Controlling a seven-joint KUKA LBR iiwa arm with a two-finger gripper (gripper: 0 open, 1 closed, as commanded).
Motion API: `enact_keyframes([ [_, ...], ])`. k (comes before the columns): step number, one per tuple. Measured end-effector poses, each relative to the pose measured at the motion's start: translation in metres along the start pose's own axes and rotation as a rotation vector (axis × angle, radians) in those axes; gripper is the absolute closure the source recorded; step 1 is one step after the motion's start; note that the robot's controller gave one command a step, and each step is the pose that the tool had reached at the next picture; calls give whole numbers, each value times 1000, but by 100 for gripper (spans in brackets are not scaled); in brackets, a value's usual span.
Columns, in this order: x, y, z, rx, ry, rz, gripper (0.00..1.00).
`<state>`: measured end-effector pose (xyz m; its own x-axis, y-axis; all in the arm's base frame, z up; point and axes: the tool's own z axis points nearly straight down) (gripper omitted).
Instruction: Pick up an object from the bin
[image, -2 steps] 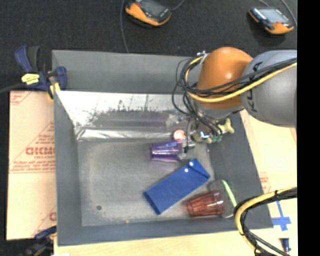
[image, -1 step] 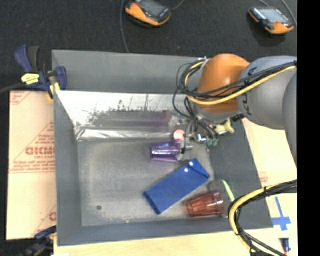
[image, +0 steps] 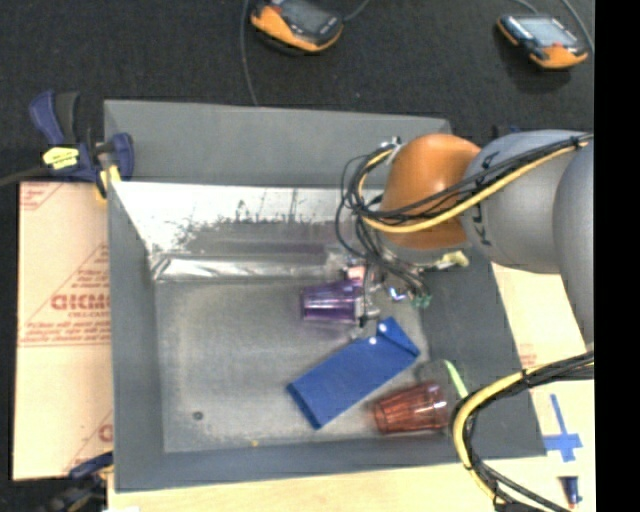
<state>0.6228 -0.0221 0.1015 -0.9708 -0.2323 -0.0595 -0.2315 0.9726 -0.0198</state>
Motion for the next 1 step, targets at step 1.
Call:
enact_keyframes([
  [1,7,-4,14,0,-1,115,0],
])
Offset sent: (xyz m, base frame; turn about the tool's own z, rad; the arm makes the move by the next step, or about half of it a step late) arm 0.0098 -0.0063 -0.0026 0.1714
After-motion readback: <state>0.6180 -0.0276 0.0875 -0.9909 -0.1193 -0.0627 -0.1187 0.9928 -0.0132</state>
